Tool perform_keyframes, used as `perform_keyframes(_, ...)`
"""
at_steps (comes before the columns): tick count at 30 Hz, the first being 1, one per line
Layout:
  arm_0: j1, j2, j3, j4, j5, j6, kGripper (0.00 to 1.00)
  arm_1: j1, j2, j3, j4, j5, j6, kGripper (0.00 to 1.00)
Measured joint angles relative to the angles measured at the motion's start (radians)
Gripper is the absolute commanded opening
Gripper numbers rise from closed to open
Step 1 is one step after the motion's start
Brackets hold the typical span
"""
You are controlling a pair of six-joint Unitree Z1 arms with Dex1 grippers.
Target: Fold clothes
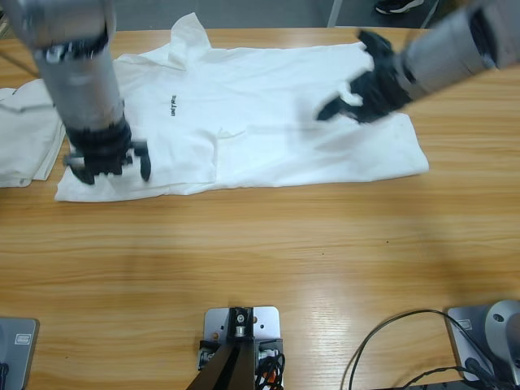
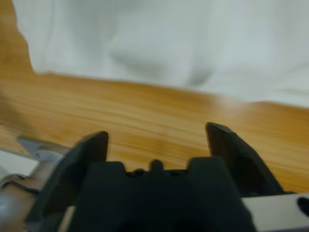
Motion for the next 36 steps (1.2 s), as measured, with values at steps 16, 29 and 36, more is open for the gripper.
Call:
perform_keyframes(16,0.282,-0.380,0.553,-0.403,-0.263,-0.234,0.968,-0.203,-0.149,0.095,0.156,0.002,-0.057,0.918)
perform_keyframes(29,0.456,-0.703,1.234,-1.154,-0.257,-0.291,0.940,-0.205,-0.150,0.198,0.162,0.009,-0.134,0.895)
perform_keyframes(36,0.555,-0.687,1.249,-1.413,-0.255,-0.230,0.936,-0.205,-0.151,0.213,0.170,-0.007,-0.096,0.895)
